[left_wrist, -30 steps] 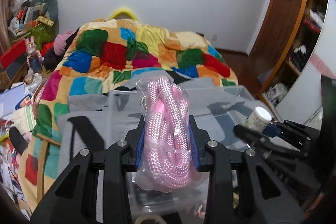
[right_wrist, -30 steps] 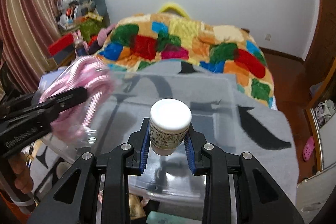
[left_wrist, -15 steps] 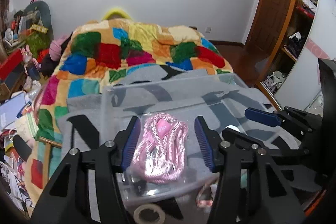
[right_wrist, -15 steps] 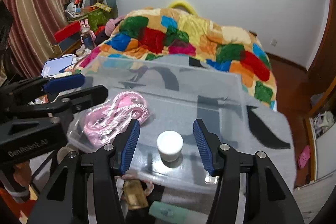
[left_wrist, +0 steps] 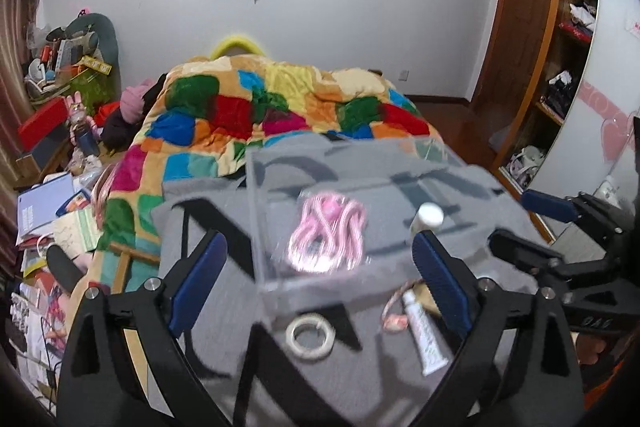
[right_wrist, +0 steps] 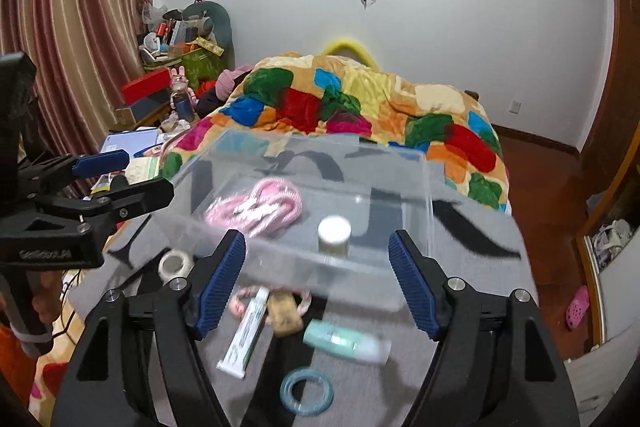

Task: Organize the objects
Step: 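Grasp the white tape roll with the left gripper while the right gripper grasps the blue tape roll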

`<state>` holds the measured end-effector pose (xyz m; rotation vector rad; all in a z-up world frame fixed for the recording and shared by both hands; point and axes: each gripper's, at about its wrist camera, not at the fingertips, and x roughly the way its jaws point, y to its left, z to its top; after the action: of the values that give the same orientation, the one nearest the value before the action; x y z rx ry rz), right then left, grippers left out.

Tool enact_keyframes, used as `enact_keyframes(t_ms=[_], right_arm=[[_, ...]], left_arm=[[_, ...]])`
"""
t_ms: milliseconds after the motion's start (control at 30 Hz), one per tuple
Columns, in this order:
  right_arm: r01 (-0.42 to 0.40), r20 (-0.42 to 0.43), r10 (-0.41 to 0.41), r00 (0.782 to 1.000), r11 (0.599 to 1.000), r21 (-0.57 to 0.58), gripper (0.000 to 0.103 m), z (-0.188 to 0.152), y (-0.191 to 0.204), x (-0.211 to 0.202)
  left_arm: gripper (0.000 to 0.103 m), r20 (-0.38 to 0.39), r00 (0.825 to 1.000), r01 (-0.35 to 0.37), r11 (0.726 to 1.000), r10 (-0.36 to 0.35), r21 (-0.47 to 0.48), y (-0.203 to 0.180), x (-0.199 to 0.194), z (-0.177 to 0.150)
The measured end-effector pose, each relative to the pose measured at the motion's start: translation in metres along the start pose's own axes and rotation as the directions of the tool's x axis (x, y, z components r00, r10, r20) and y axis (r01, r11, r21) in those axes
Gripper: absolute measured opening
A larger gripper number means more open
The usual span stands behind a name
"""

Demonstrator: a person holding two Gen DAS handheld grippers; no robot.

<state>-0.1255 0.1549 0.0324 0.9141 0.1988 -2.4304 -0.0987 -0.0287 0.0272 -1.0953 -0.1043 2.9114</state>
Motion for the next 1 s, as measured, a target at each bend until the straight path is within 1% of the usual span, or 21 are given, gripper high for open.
enact_keyframes(t_ms=[167,267,433,567,600,633,667,700,733,767,800,833,867,900,1000], right_arm=[[0.005,-0.031,-0.005,1.000,1.000,0.003,0.071,-0.027,-0.002,0.000],[0.000,-0.072,0.000,0.997,1.000,0.012,0.071,-0.046,-0.004,0.005],[-0.014,-0.129,0.018,0.991,0.999,0.037,0.071,-0.072,-0.012,0.013],[-0.017,-0.164,0.027,0.986,0.998,0.061,0.071,-0.092,-0.018,0.020],[-0.012,-0.167,0.022,0.986,0.998,0.062,0.069,-0.094,-0.018,0.021],[-0.012,-0.169,0.023,0.985,0.998,0.064,0.063,-0.097,-0.018,0.023],[-0.024,-0.173,0.036,0.984,0.997,0.071,0.061,-0.100,-0.018,0.024],[-0.037,-0.176,0.051,0.983,0.996,0.079,0.054,-0.102,-0.018,0.024],[-0.036,-0.172,0.050,0.984,0.996,0.079,0.050,-0.104,-0.017,0.024],[-0.030,-0.162,0.042,0.986,0.997,0.075,0.046,-0.104,-0.016,0.024],[-0.038,-0.160,0.050,0.986,0.996,0.077,0.036,-0.103,-0.015,0.022],[-0.042,-0.160,0.055,0.986,0.996,0.082,0.036,-0.103,-0.016,0.022],[-0.042,-0.155,0.055,0.986,0.996,0.084,0.036,-0.102,-0.016,0.020],[-0.037,-0.142,0.049,0.989,0.996,0.080,0.036,-0.101,-0.016,0.018],[-0.036,-0.123,0.045,0.991,0.997,0.072,0.036,-0.097,-0.015,0.011]], left_arm=[[0.095,-0.057,0.998,0.001,1.000,-0.002,-0.020,0.010,0.006,-0.029],[0.095,-0.099,0.995,-0.003,1.000,0.001,-0.022,0.015,0.012,-0.047],[0.095,-0.160,0.987,-0.006,1.000,0.005,-0.004,0.018,0.022,-0.068],[0.094,-0.186,0.982,-0.005,1.000,0.003,-0.007,0.019,0.031,-0.081],[0.090,-0.189,0.982,0.000,1.000,-0.003,-0.016,0.019,0.033,-0.082],[0.086,-0.191,0.982,0.004,1.000,-0.008,-0.024,0.019,0.035,-0.082],[0.078,-0.192,0.981,0.007,1.000,-0.012,-0.029,0.018,0.038,-0.081],[0.074,-0.189,0.982,0.013,0.999,-0.020,-0.035,0.018,0.040,-0.080],[0.072,-0.185,0.982,0.014,0.999,-0.021,-0.040,0.017,0.042,-0.079],[0.065,-0.181,0.983,0.007,0.999,-0.015,-0.046,0.017,0.045,-0.078],[0.053,-0.180,0.984,0.000,0.999,-0.008,-0.046,0.016,0.046,-0.078],[0.048,-0.182,0.983,0.009,0.999,-0.018,-0.048,0.014,0.049,-0.078],[0.039,-0.184,0.982,0.025,0.998,-0.035,-0.056,0.014,0.050,-0.078],[0.038,-0.183,0.982,0.030,0.998,-0.040,-0.057,0.012,0.050,-0.078],[0.038,-0.154,0.988,-0.009,1.000,0.008,-0.008,0.005,0.042,-0.080]])
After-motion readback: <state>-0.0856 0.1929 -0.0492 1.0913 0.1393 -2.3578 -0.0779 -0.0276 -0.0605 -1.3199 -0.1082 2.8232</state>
